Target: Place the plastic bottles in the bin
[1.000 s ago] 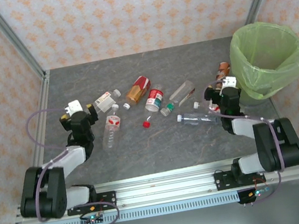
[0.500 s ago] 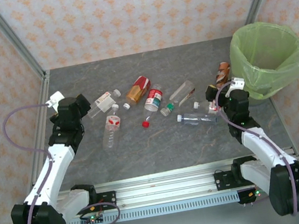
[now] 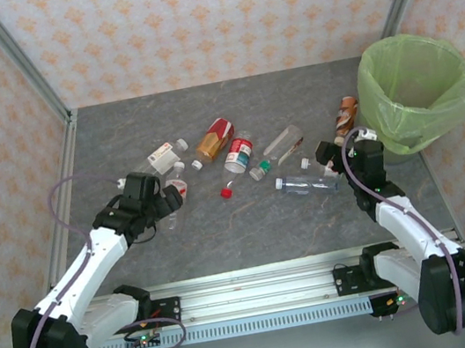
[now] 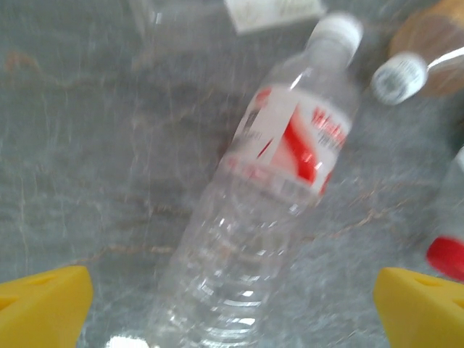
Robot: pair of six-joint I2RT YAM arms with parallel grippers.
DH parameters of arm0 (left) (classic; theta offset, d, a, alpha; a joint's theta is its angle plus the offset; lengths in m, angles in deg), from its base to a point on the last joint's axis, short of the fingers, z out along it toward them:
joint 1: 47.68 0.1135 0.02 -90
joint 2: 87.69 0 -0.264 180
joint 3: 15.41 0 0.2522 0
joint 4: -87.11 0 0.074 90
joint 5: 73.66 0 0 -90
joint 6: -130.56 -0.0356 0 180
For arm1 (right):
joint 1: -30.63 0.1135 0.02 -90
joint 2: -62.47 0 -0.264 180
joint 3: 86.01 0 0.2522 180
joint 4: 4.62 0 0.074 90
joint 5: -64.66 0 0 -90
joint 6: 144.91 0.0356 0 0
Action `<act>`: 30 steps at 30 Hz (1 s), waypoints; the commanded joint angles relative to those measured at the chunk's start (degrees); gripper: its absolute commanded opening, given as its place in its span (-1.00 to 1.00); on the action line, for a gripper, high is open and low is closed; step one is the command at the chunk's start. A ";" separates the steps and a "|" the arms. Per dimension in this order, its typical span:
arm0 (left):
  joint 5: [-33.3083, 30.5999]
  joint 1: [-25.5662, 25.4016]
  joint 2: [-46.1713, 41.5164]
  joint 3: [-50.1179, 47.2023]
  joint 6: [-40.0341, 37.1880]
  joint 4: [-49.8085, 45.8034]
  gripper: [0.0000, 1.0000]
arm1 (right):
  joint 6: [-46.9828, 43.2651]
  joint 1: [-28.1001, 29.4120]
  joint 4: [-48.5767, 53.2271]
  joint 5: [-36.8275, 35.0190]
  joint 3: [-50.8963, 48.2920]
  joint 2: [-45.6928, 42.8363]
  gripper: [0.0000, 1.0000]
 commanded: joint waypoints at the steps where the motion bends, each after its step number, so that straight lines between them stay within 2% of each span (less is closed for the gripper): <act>1: 4.92 -0.17 2.16 -1.51 -1.54 -0.01 1.00 | 2.59 -0.22 1.23 -2.59 1.88 -0.05 0.98; 7: 8.83 -0.77 8.26 -2.95 -5.07 5.93 1.00 | 2.42 -0.22 1.45 0.20 1.34 0.65 0.98; 17: 7.24 -1.51 11.91 -5.93 -9.74 11.28 0.98 | 2.91 -0.10 2.24 3.78 3.13 0.48 0.98; 30: 3.15 -4.59 18.56 -1.51 -11.23 8.36 0.55 | 2.75 1.32 6.59 6.97 8.10 0.21 0.99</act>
